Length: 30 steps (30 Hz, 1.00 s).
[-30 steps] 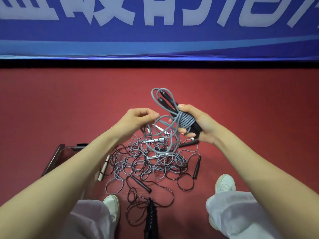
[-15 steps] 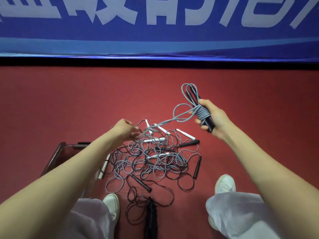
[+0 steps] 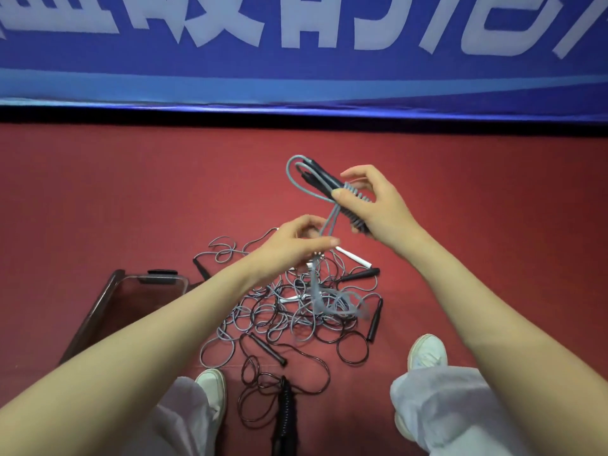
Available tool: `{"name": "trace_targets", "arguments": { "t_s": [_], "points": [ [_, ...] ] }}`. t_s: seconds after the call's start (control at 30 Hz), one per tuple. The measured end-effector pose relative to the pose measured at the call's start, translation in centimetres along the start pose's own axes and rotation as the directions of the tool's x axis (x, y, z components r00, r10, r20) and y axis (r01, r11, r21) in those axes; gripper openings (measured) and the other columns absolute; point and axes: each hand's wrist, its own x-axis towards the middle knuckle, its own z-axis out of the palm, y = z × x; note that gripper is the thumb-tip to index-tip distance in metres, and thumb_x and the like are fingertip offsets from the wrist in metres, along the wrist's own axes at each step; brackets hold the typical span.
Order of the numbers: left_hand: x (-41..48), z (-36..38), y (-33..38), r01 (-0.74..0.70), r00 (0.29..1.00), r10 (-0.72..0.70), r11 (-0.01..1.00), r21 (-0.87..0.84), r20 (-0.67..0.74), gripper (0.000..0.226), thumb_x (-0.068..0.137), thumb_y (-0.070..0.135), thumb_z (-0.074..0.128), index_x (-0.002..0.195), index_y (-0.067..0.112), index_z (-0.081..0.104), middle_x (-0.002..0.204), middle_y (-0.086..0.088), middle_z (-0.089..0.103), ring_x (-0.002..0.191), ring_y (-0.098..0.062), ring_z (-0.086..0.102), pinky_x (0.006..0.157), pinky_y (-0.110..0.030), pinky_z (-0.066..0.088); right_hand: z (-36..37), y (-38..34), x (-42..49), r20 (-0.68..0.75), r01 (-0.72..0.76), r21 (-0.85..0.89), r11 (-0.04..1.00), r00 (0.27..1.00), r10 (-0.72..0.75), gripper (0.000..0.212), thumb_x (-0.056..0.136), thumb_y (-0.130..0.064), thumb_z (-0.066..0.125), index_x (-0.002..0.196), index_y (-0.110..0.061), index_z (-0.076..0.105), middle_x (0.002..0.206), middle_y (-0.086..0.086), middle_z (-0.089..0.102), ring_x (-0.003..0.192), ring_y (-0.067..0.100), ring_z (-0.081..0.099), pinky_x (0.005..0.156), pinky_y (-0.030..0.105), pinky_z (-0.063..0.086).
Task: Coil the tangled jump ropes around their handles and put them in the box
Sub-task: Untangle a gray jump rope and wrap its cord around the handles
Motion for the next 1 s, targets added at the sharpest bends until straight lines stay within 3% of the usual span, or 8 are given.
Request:
{"name": "trace_targets", "arguments": {
  "t_s": [0.17,0.3,0.4,0.47,0.53,0.7,0.8,1.0],
  "points": [
    [0.3,-1.4,-0.3,0.179,0.973,-0.158,0.977,0.118,-0.166,0.023,0.080,0.038,0.073,0.093,0.019,0.072,0.083,0.003,0.065,0.078,-0.012,0.053,0.070,-0.022,0.040,-1.2,0.9,0.6,-0.096,-0.126,0.045,0.991,0.987,0.130,0.017,0.089,-0.031,0.067,0.093,-0.026,0.051,0.095,0.008,0.061,0.044,0.017,0.053,0.034,0.017,0.031],
    [0.3,-1.9,0.8,0.410,0.881,-0.446,0.886,-0.216,-0.155,0.033,0.080,0.043,0.071,0.099,0.017,0.062,0.097,-0.007,0.053,0.086,-0.017,0.056,0.080,-0.030,0.048,-0.7,0.8,0.4,0.017,-0.141,0.017,0.990,0.990,0.141,0.021,0.090,-0.033,0.065,0.102,-0.023,0.051,0.086,0.001,0.060,0.045,0.017,0.054,0.035,0.018,0.030],
    [0.7,-2.4,-0.8,0.327,0.828,0.002,0.810,0.487,-0.560,0.047,0.077,0.036,0.078,0.118,0.025,0.059,0.133,-0.012,0.033,0.128,-0.029,0.033,0.108,-0.039,0.029,-0.2,-0.1,0.1,0.050,-0.115,-0.026,0.993,0.992,0.117,0.027,0.091,-0.030,0.065,0.110,-0.018,0.051,0.092,0.003,0.059,0.047,0.018,0.052,0.034,0.017,0.031],
    [0.5,-1.7,-0.6,-0.011,0.808,0.413,0.723,0.691,-0.419,0.032,0.086,0.024,0.071,0.116,0.019,0.064,0.132,-0.010,0.041,0.127,-0.026,0.036,0.111,-0.035,0.027,0.1,-0.2,-0.2,0.057,-0.102,-0.068,0.992,0.993,0.106,0.028,0.090,-0.029,0.066,0.110,-0.018,0.051,0.090,0.002,0.058,0.045,0.016,0.051,0.035,0.015,0.033],
    [0.1,-0.6,0.1,-0.237,0.858,0.457,0.757,0.609,-0.234,0.018,0.095,0.023,0.059,0.110,0.018,0.067,0.117,0.000,0.061,0.114,-0.018,0.052,0.107,-0.034,0.033,0.5,-0.1,-0.3,0.052,-0.090,-0.085,0.992,0.994,0.095,0.026,0.089,-0.030,0.067,0.106,-0.019,0.050,0.089,0.002,0.060,0.042,0.013,0.050,0.035,0.016,0.034],
    [-0.4,1.3,0.5,-0.201,0.972,0.220,0.960,0.195,-0.079,0.019,0.090,0.026,0.067,0.095,0.009,0.063,0.090,-0.011,0.073,0.086,-0.024,0.069,0.083,-0.046,0.051,0.7,-0.1,0.0,0.028,-0.119,-0.058,0.991,0.992,0.121,0.026,0.090,-0.033,0.065,0.104,-0.018,0.049,0.087,0.001,0.058,0.039,0.005,0.048,0.033,0.017,0.031],
    [-0.2,1.3,1.1,-0.134,0.991,0.133,0.990,-0.035,-0.024,0.014,0.097,0.011,0.053,0.085,0.011,0.046,0.058,-0.005,0.062,0.051,-0.016,0.061,0.054,-0.031,0.048,0.4,-0.2,0.1,0.022,-0.154,0.085,0.984,0.988,0.153,0.026,0.090,-0.029,0.065,0.100,-0.016,0.046,0.078,0.003,0.057,0.042,0.018,0.051,0.032,0.018,0.027],
    [-0.8,-1.7,1.5,-0.059,0.981,0.074,0.994,-0.087,0.177,0.011,0.089,0.024,0.057,0.086,0.013,0.060,0.058,0.005,0.047,0.042,-0.005,0.031,0.056,-0.021,0.046,-1.3,-1.0,0.1,0.146,-0.309,0.450,0.838,0.951,0.272,0.018,0.093,-0.031,0.048,0.098,-0.013,0.048,0.072,0.006,0.052,0.039,0.016,0.044,0.032,0.012,0.021]
  ]
}}
